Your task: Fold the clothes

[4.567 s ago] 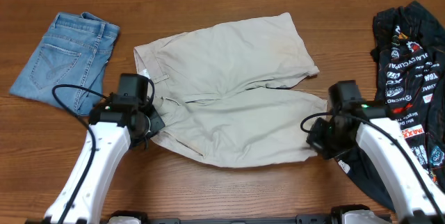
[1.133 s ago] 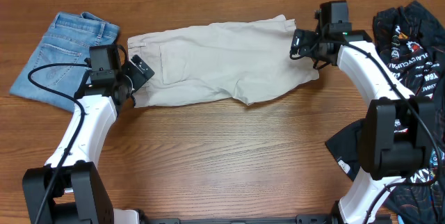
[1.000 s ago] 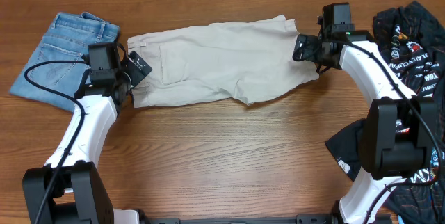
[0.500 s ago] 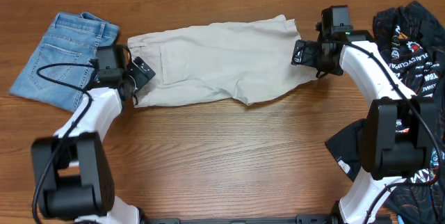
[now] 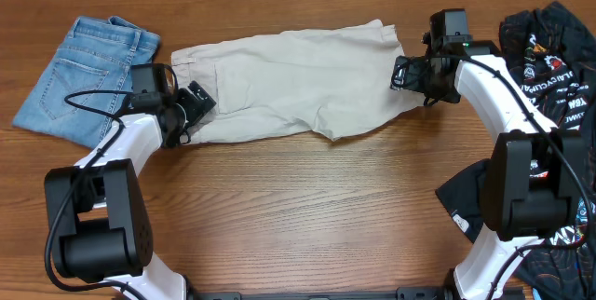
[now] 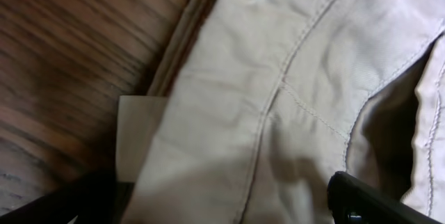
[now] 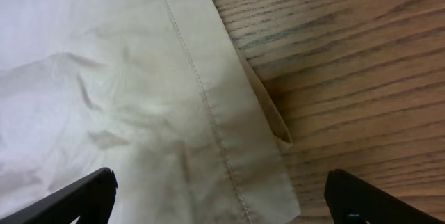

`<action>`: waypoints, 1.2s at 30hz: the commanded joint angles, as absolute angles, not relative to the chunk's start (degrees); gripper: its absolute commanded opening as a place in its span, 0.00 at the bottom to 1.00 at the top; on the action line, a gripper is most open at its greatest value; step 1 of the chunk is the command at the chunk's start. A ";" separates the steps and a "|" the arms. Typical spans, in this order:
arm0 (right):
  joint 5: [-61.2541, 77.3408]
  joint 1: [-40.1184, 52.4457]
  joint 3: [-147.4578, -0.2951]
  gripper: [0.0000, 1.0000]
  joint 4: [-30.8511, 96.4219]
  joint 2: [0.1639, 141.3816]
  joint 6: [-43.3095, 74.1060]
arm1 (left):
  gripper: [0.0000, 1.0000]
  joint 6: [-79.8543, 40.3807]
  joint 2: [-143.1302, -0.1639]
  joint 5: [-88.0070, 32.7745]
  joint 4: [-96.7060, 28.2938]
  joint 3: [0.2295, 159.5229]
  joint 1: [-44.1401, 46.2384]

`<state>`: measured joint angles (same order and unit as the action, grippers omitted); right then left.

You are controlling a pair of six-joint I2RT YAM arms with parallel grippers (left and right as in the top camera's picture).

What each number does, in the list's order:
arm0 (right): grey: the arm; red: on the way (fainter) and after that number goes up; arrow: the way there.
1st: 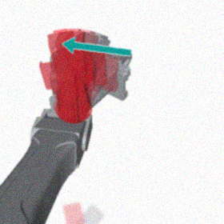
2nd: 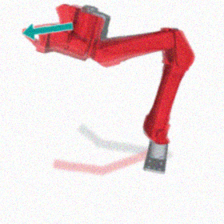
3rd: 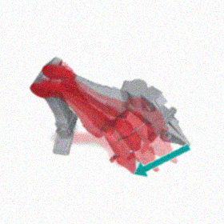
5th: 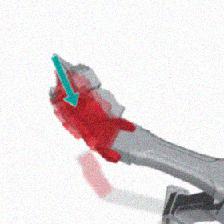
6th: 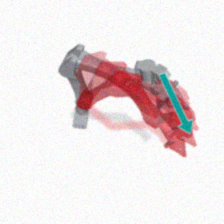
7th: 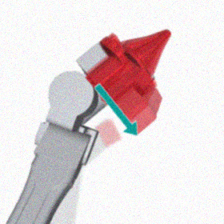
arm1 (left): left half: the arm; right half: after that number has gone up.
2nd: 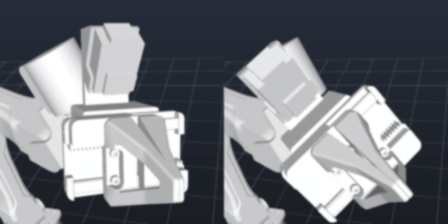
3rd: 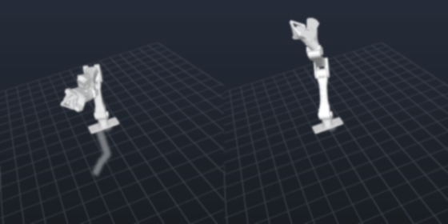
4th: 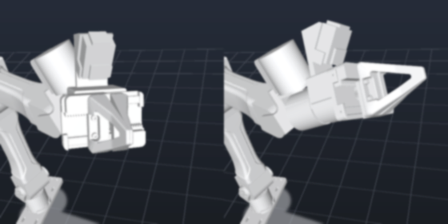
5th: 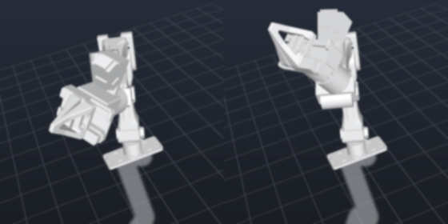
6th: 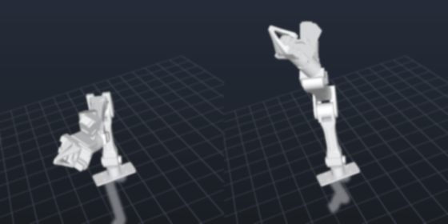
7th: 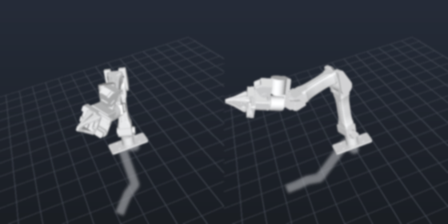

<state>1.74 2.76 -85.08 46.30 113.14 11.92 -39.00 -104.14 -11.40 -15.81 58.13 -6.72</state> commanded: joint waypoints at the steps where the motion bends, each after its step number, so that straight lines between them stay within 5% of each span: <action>1: 2.15 2.81 -86.21 1.00 46.33 111.90 11.73 | 1.00 -40.36 -101.06 -13.65 -16.23 58.67 -8.64; 7: 2.22 2.83 -86.21 1.00 46.57 111.87 11.75 | 1.00 -39.13 -99.29 -19.05 -16.25 58.67 -9.37; 13: 2.26 2.83 -86.21 0.94 47.72 111.87 11.75 | 0.72 -39.16 -99.33 -22.52 -16.73 58.65 -9.32; 17: 2.28 2.94 -86.21 0.91 48.84 111.87 11.73 | 0.73 -38.52 -99.33 -21.82 -18.22 58.65 -9.32; 20: 2.28 2.94 -86.21 0.91 48.95 111.90 11.70 | 0.84 -38.50 -99.33 -20.38 -19.62 58.65 -9.34; 23: 3.55 2.94 -86.21 0.86 47.88 111.98 10.50 | 0.79 -38.24 -99.33 -19.92 -20.14 58.54 -9.30; 25: 5.74 2.96 -86.21 0.83 46.74 112.16 8.64 | 0.65 -37.63 -99.33 -19.97 -20.21 58.43 -9.30; 29: 5.72 3.40 -86.19 0.78 44.86 113.36 8.47 | 0.08 -37.19 -99.33 -21.67 -23.03 58.33 -9.30; 36: 5.72 4.45 -86.19 0.75 41.10 119.42 8.25 | 0.04 -35.27 -99.31 -26.85 -33.04 58.33 -9.39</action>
